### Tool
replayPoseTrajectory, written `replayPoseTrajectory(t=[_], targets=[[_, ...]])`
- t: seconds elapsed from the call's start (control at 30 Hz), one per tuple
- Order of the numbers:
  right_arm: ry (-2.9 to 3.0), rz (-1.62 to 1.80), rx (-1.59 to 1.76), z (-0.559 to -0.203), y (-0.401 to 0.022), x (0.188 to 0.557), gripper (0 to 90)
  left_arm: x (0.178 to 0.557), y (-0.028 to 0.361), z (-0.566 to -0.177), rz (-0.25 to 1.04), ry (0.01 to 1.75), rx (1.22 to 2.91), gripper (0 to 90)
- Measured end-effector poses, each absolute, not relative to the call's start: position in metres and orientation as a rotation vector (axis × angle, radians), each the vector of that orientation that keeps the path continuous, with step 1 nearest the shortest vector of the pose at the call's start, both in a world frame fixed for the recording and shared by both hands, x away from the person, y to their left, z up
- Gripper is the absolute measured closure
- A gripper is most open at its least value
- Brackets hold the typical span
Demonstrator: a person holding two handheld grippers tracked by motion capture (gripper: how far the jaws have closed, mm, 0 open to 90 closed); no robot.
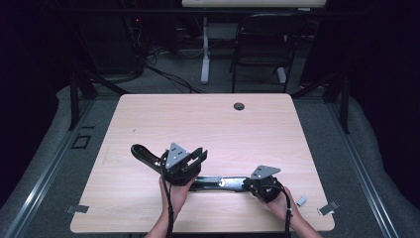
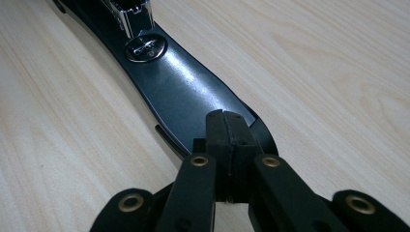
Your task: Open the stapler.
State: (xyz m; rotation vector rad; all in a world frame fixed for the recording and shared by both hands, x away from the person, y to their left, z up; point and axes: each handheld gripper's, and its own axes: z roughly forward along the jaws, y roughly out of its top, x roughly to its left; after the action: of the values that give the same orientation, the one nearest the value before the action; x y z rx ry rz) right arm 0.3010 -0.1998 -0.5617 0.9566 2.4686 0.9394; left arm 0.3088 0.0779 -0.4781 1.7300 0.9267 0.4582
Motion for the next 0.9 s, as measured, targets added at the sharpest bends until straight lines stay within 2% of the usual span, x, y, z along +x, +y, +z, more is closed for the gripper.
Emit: replayPoseTrajectory(t=[0.33,0.53,0.6,0.67,0.9], targets=[[2.480,0.958,0.982,-0.561,-0.201,0.303,90.0,0.353,0.052,-0.468,0.387,0.938,1.832,76.2],[2.489,0.956,0.992,-0.561,-0.202,0.304,89.2,0.368,0.044,-0.464,0.384,0.906,1.924,75.4],[2.494,0.946,0.985,-0.560,-0.202,0.305,89.2,0.373,0.044,-0.468,0.346,0.912,1.936,75.0],[2.492,0.937,0.983,-0.560,-0.201,0.304,89.2,0.378,0.043,-0.471,0.280,0.932,1.943,73.0],[2.506,0.941,1.007,-0.559,-0.204,0.307,81.5,0.365,0.056,-0.471,0.205,0.859,2.047,62.7]])
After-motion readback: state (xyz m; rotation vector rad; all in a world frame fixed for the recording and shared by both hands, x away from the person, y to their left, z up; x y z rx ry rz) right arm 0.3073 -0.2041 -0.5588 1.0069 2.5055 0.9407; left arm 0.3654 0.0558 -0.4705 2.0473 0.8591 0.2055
